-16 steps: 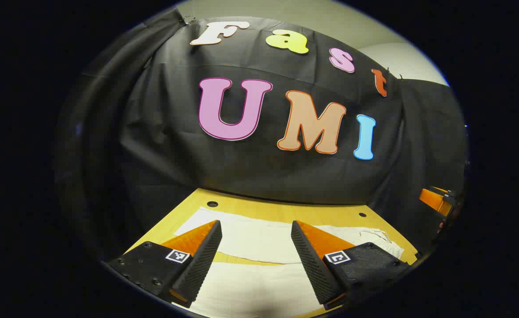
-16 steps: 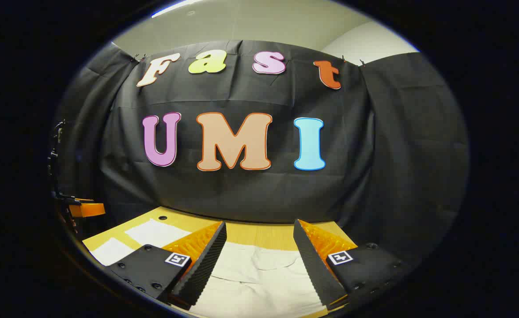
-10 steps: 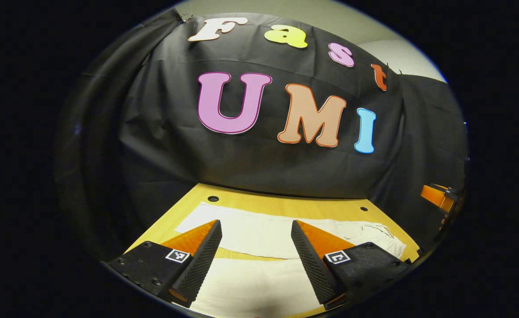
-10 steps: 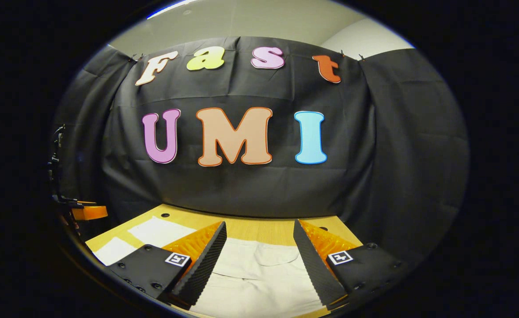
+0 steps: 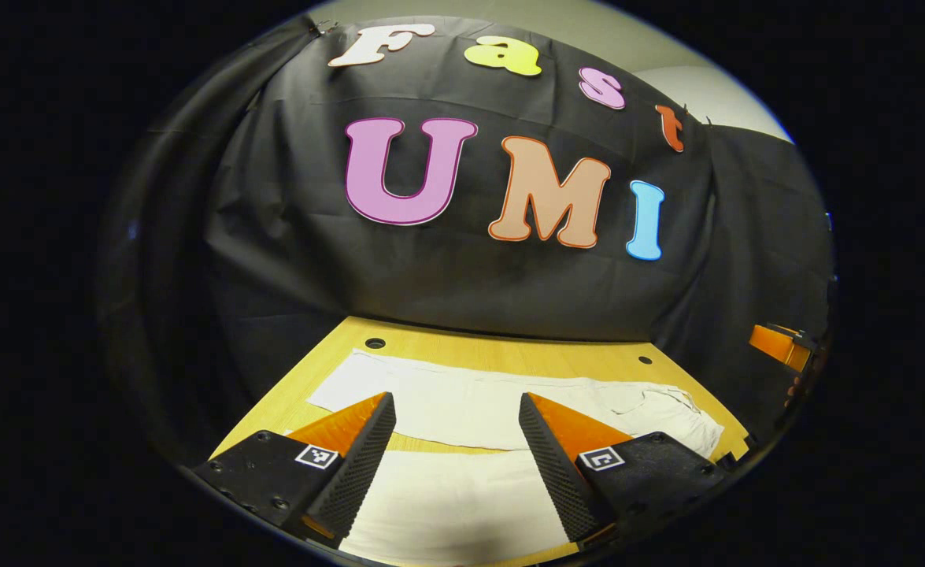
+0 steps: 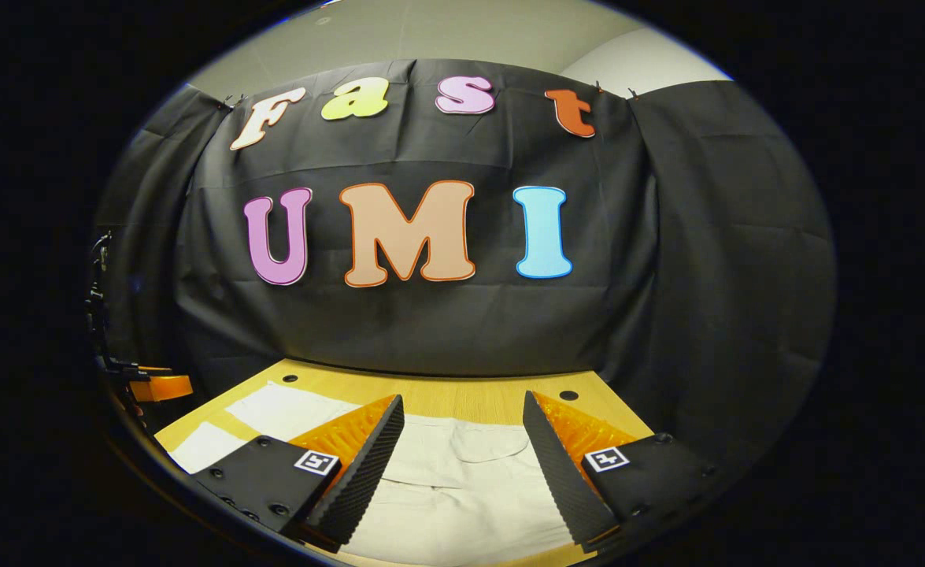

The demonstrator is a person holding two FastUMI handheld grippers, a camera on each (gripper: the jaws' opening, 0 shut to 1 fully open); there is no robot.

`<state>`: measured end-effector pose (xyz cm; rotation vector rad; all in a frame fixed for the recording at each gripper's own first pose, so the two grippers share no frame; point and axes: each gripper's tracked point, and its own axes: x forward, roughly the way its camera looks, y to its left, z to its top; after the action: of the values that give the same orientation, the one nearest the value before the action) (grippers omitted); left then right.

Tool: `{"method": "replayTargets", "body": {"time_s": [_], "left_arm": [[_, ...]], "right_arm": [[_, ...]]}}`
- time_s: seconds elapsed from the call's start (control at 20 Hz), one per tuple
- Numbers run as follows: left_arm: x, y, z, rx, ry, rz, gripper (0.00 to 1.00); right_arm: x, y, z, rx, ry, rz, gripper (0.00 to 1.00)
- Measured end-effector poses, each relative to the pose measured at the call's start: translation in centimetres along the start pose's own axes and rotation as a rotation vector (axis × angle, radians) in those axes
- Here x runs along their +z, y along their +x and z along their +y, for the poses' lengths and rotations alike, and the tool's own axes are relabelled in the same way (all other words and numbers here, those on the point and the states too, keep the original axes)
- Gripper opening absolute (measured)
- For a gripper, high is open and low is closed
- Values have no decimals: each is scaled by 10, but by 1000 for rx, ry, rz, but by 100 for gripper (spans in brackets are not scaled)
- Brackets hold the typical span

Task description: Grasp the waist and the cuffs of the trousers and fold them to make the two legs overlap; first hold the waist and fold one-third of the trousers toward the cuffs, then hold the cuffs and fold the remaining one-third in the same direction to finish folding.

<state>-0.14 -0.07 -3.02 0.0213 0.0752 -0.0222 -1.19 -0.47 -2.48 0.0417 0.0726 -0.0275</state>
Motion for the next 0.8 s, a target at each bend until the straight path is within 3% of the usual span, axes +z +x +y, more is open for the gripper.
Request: {"method": "replayTargets", "body": {"time_s": [0.35, 0.6, 0.8], "left_arm": [[-43, -1, 12, -45, 77, 104, 95], [-98, -12, 26, -136, 86, 274, 95], [-152, -41, 43, -232, 183, 470, 95]], "right_arm": [[-10, 0, 8, 2, 2, 19, 98], [-13, -3, 11, 6, 36, 36, 98], [-20, -4, 6, -6, 26, 57, 98]]}}
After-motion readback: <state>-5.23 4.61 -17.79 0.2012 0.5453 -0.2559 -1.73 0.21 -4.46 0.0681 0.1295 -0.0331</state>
